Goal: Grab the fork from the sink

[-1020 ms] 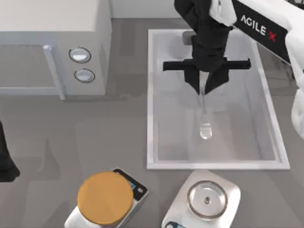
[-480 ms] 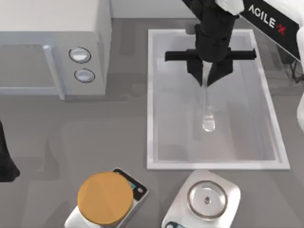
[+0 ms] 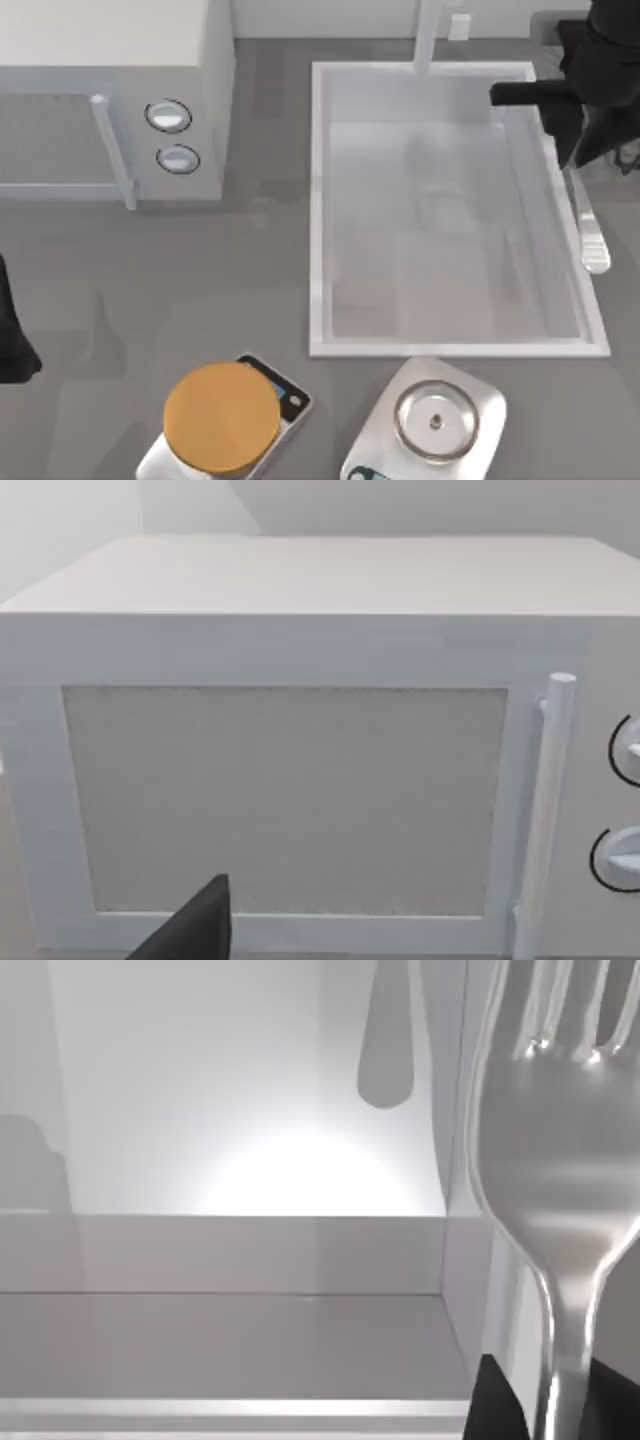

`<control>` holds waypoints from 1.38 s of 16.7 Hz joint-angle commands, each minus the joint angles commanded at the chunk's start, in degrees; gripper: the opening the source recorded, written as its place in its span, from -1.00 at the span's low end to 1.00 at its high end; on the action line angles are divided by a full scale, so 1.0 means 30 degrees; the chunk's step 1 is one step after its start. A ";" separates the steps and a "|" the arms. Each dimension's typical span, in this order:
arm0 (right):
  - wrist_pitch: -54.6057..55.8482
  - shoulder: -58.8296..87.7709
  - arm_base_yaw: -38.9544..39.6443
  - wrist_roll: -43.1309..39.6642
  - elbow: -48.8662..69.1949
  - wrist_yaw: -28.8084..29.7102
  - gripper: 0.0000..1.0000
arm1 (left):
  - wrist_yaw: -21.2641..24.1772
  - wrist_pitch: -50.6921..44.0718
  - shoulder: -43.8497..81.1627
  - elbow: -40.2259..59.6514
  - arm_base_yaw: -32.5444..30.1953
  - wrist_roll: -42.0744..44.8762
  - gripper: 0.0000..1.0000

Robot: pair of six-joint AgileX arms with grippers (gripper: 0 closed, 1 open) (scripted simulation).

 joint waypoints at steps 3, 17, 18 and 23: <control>0.0329 -0.4213 -0.2077 -0.2099 -0.5053 -0.0102 -1.00 | 0.0000 0.0000 0.0000 0.0000 0.0000 0.0000 1.00; 0.0917 -1.1563 -0.5894 -0.6004 -1.3075 -0.0278 -1.00 | 0.0000 0.0000 0.0000 0.0000 0.0000 0.0000 1.00; 0.1159 -1.1504 -0.5894 -0.6001 -1.3320 -0.0278 -1.00 | 0.0000 0.0000 0.0000 0.0000 0.0000 0.0000 1.00; 0.5234 -1.0820 -0.5887 -0.5961 -1.6454 -0.0286 -1.00 | 0.0000 0.0000 0.0000 0.0000 0.0000 0.0000 1.00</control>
